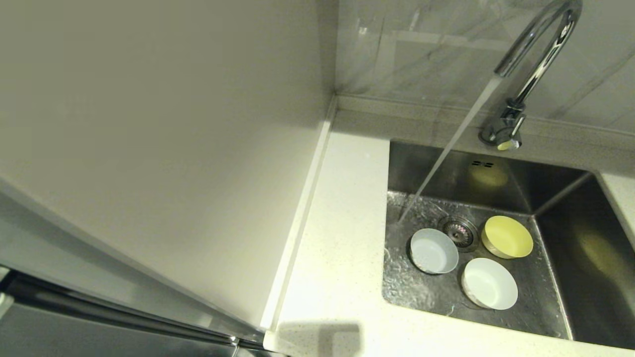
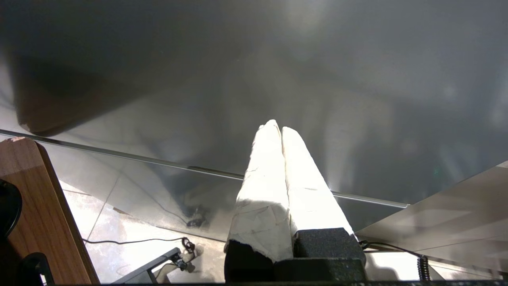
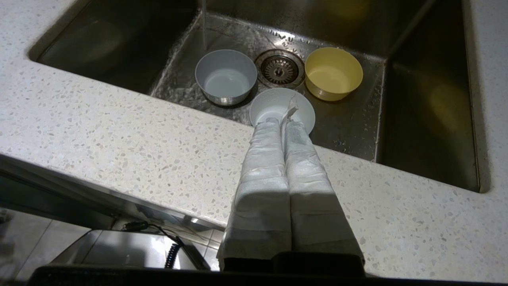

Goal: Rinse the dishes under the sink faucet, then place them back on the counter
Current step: Wait for the water to rinse the bowl

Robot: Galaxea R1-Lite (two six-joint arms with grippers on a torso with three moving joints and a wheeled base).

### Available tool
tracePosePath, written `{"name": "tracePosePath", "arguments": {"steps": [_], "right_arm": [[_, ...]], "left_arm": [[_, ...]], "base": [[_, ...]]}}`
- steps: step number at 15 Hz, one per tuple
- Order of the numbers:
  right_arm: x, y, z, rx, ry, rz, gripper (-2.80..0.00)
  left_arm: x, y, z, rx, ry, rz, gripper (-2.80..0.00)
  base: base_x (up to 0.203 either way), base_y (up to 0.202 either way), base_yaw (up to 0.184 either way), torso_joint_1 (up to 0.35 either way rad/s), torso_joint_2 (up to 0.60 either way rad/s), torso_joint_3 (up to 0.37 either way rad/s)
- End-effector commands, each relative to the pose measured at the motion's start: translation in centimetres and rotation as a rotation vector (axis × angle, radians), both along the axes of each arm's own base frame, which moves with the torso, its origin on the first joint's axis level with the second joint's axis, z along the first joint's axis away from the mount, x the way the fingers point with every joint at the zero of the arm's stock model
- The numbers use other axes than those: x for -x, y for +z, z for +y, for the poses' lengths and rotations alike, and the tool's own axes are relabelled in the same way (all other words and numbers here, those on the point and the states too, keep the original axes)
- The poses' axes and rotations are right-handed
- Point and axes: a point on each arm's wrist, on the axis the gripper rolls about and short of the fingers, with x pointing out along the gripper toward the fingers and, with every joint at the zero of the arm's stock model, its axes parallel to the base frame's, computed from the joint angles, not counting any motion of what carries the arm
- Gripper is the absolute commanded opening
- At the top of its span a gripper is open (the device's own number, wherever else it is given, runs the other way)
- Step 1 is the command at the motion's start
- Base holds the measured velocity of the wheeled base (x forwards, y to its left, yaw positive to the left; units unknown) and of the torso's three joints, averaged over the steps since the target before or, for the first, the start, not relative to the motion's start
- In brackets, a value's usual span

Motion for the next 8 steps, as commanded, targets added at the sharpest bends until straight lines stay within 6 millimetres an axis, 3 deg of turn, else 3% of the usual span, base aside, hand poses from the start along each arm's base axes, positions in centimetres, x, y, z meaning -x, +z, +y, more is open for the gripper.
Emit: {"name": "tracePosePath", "arguments": {"steps": [1, 8], "right_arm": [[-0.03, -0.05, 0.00, 0.001, 0.001, 0.005, -2.80], [-0.03, -0.05, 0.00, 0.000, 0.001, 0.005, -2.80]], "left_arm": [[-0.02, -0.08, 0.00, 0.000, 0.000, 0.003, -2.80], [-0.02, -0.08, 0.00, 0.000, 0.000, 0.003, -2.80]], "base": [[0.000, 0.000, 0.000, 0.000, 0.00, 0.000], [0.000, 0.000, 0.000, 0.000, 0.00, 0.000]]}}
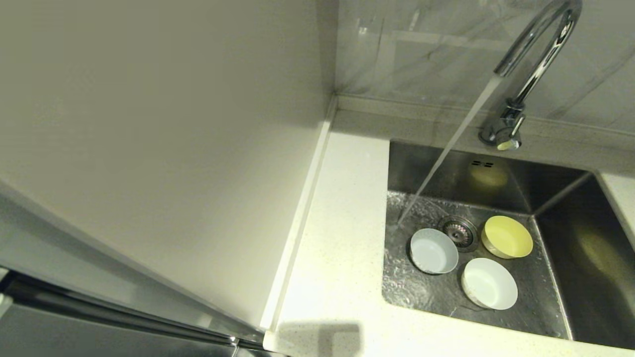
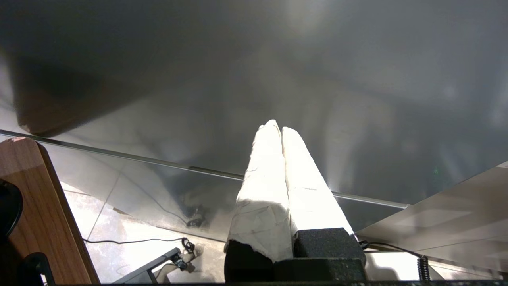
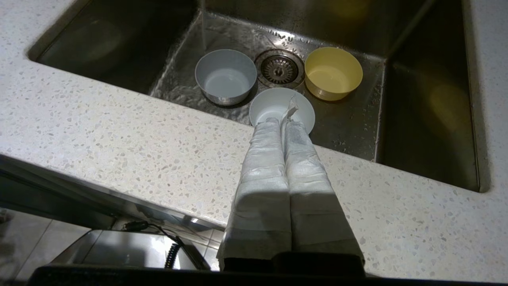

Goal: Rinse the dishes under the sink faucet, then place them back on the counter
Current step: Wait for the water to rinse the bowl

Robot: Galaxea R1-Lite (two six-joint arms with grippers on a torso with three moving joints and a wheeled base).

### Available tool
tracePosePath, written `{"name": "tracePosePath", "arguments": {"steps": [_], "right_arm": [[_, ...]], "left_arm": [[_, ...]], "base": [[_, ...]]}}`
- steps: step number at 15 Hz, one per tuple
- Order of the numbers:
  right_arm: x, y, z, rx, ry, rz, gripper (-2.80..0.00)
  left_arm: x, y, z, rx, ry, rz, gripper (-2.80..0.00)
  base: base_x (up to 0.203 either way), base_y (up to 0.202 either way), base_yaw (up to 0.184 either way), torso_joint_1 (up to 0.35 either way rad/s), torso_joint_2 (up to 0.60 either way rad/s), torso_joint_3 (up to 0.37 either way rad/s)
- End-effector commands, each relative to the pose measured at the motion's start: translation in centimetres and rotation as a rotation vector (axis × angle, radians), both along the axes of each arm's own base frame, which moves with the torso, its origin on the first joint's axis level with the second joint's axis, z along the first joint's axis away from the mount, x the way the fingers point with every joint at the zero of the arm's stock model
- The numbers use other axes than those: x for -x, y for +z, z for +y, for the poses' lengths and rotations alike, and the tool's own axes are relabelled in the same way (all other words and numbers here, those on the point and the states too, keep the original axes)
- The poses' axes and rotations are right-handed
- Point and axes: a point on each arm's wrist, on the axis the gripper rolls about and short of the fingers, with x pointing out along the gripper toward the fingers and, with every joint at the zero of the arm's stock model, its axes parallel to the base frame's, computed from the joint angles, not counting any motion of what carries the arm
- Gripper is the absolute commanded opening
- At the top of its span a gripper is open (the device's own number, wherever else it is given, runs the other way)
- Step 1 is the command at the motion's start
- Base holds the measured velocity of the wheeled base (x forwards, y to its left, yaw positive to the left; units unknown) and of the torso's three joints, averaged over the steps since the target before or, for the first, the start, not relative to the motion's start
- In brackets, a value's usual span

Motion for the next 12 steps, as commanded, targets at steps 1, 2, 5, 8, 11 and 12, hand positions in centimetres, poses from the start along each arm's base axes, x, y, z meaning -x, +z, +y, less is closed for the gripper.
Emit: {"name": "tracePosePath", "arguments": {"steps": [1, 2, 5, 8, 11, 12], "right_arm": [[-0.03, -0.04, 0.00, 0.001, 0.001, 0.003, -2.80], [-0.03, -0.04, 0.00, 0.001, 0.001, 0.003, -2.80], [-0.03, -0.04, 0.00, 0.001, 0.001, 0.003, -2.80], [-0.03, -0.04, 0.00, 0.000, 0.001, 0.003, -2.80], [-0.03, -0.04, 0.00, 0.001, 0.001, 0.003, -2.80], [-0.03, -0.04, 0.00, 0.001, 0.001, 0.003, -2.80]], "left_arm": [[-0.02, -0.08, 0.00, 0.000, 0.000, 0.003, -2.80], [-0.02, -0.08, 0.00, 0.000, -0.001, 0.003, -2.80], [-0.02, -0.08, 0.00, 0.000, 0.000, 0.003, -2.80], [-0.02, -0.08, 0.00, 0.000, 0.000, 0.003, -2.80], [-0.02, -0.08, 0.00, 0.000, 0.000, 0.003, -2.80], [-0.02, -0.08, 0.00, 0.000, 0.000, 0.003, -2.80]], "base": [[0.000, 0.000, 0.000, 0.000, 0.00, 0.000], [0.000, 0.000, 0.000, 0.000, 0.00, 0.000], [0.000, 0.000, 0.000, 0.000, 0.00, 0.000], [0.000, 0.000, 0.000, 0.000, 0.00, 0.000], [0.000, 0.000, 0.000, 0.000, 0.00, 0.000], [0.000, 0.000, 0.000, 0.000, 0.00, 0.000]]}}
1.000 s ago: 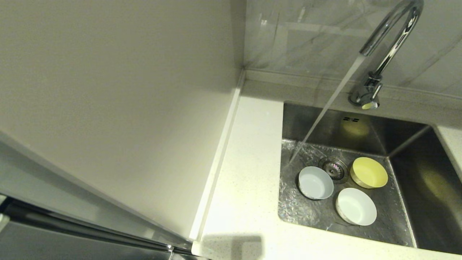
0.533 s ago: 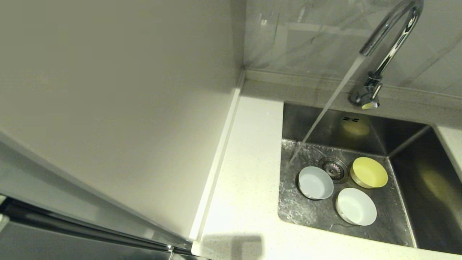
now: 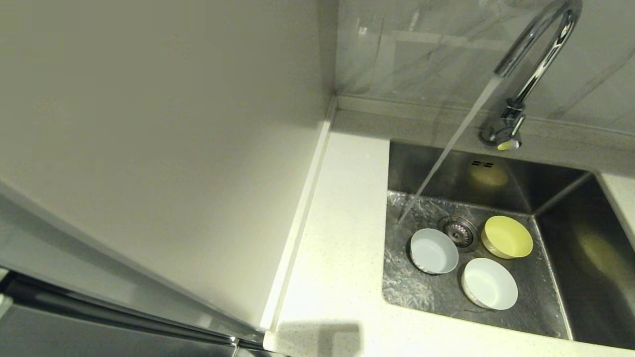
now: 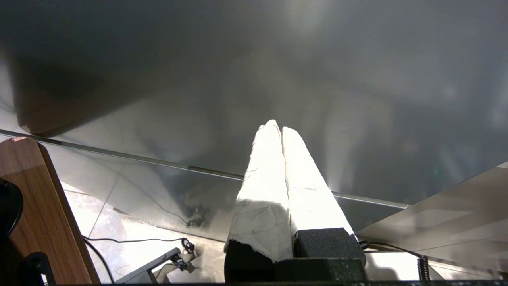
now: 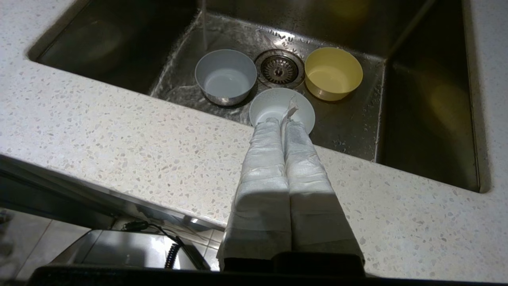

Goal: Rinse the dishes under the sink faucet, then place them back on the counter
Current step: Wait for the water to rinse the bowl

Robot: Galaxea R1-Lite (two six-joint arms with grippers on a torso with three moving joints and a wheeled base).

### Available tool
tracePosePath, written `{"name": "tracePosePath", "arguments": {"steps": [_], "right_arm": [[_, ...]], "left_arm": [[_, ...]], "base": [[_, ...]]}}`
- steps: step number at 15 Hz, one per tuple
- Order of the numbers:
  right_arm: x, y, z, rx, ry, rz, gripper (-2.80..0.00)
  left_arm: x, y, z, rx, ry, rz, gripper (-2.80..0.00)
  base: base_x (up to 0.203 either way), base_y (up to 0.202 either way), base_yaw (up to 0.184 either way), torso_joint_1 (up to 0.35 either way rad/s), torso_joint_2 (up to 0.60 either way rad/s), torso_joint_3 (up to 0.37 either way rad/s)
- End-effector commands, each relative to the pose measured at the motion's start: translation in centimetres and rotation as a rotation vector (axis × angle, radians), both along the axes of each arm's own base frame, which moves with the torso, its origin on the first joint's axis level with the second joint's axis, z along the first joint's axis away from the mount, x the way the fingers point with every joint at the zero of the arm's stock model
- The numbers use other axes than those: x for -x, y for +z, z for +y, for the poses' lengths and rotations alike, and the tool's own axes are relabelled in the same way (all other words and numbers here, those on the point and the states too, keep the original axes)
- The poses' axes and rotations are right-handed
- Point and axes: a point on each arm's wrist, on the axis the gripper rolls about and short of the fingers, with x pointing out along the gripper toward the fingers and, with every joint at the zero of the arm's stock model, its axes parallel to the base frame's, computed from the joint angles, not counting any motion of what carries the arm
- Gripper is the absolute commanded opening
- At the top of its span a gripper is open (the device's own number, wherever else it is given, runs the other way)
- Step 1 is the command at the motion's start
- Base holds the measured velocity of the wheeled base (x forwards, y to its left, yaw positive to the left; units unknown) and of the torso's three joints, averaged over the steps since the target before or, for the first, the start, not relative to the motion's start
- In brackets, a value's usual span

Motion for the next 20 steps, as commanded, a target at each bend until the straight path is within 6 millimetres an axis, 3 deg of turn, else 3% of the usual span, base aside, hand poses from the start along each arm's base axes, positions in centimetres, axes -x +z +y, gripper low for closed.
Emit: {"name": "tracePosePath", "arguments": {"steps": [1, 20], "right_arm": [[-0.02, -0.04, 0.00, 0.001, 0.001, 0.002, -2.80], [-0.01, 0.00, 0.01, 0.001, 0.004, 0.001, -2.80]], "left_arm": [[-0.02, -0.08, 0.00, 0.000, 0.000, 0.003, -2.80], [-0.02, -0.08, 0.00, 0.000, 0.000, 0.003, -2.80]], "base": [[0.000, 0.000, 0.000, 0.000, 0.00, 0.000], [0.000, 0.000, 0.000, 0.000, 0.00, 0.000]]}}
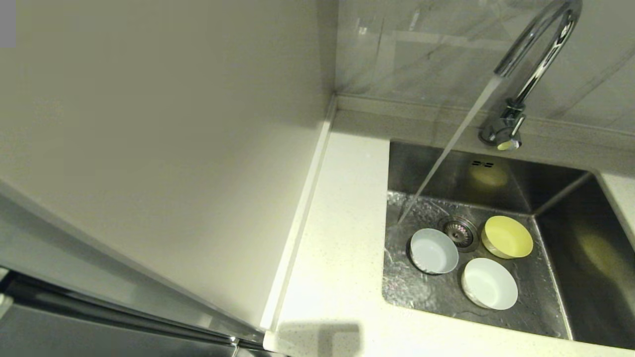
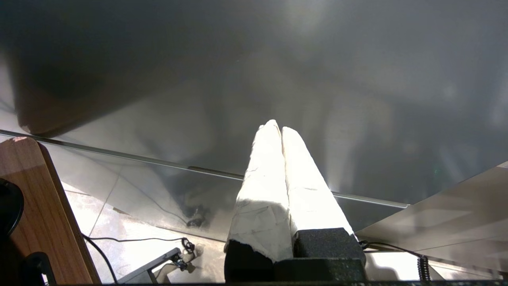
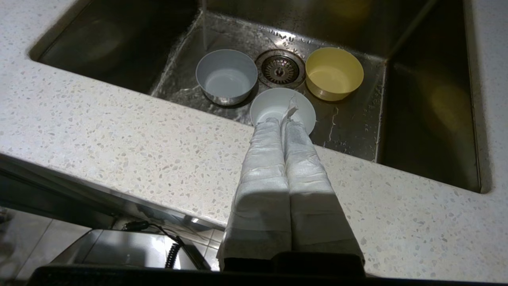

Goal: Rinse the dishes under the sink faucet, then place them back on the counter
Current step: Wait for the water to rinse the bowl

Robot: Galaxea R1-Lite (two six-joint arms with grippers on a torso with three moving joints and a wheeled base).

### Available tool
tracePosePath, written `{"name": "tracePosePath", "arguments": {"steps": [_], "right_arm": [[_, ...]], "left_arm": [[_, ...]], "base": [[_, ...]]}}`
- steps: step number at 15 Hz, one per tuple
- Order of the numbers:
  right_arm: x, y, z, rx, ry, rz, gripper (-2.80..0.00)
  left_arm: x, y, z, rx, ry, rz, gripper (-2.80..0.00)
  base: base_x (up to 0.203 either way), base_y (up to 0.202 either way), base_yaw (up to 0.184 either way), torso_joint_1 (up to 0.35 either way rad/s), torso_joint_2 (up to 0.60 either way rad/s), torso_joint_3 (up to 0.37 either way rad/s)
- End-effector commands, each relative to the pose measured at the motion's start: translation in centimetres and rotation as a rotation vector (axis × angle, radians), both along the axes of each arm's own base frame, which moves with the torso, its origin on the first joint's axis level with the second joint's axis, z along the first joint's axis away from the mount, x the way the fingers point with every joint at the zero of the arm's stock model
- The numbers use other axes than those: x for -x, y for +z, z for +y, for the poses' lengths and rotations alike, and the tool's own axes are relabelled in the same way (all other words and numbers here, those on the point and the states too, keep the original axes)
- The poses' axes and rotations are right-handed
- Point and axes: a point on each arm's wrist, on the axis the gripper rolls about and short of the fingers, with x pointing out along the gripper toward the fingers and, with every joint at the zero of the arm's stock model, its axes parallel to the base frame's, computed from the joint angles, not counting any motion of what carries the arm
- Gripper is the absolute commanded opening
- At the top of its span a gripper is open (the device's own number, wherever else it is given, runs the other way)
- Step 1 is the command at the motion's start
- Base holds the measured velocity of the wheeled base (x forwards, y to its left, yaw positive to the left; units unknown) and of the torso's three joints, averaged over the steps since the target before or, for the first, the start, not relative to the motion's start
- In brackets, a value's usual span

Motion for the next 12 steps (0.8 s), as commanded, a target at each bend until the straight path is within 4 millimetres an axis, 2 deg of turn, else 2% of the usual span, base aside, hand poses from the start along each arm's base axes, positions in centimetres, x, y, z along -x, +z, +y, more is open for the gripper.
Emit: {"name": "tracePosePath", "arguments": {"steps": [1, 12], "right_arm": [[0.00, 0.00, 0.00, 0.001, 0.001, 0.000, -2.80], [0.00, 0.00, 0.00, -0.001, 0.001, 0.000, -2.80]], "left_arm": [[-0.02, -0.08, 0.00, 0.001, 0.000, 0.003, -2.80], [-0.02, -0.08, 0.00, 0.001, 0.000, 0.003, -2.80]], "base": [[0.000, 0.000, 0.000, 0.000, 0.00, 0.000], [0.000, 0.000, 0.000, 0.000, 0.00, 0.000]]}}
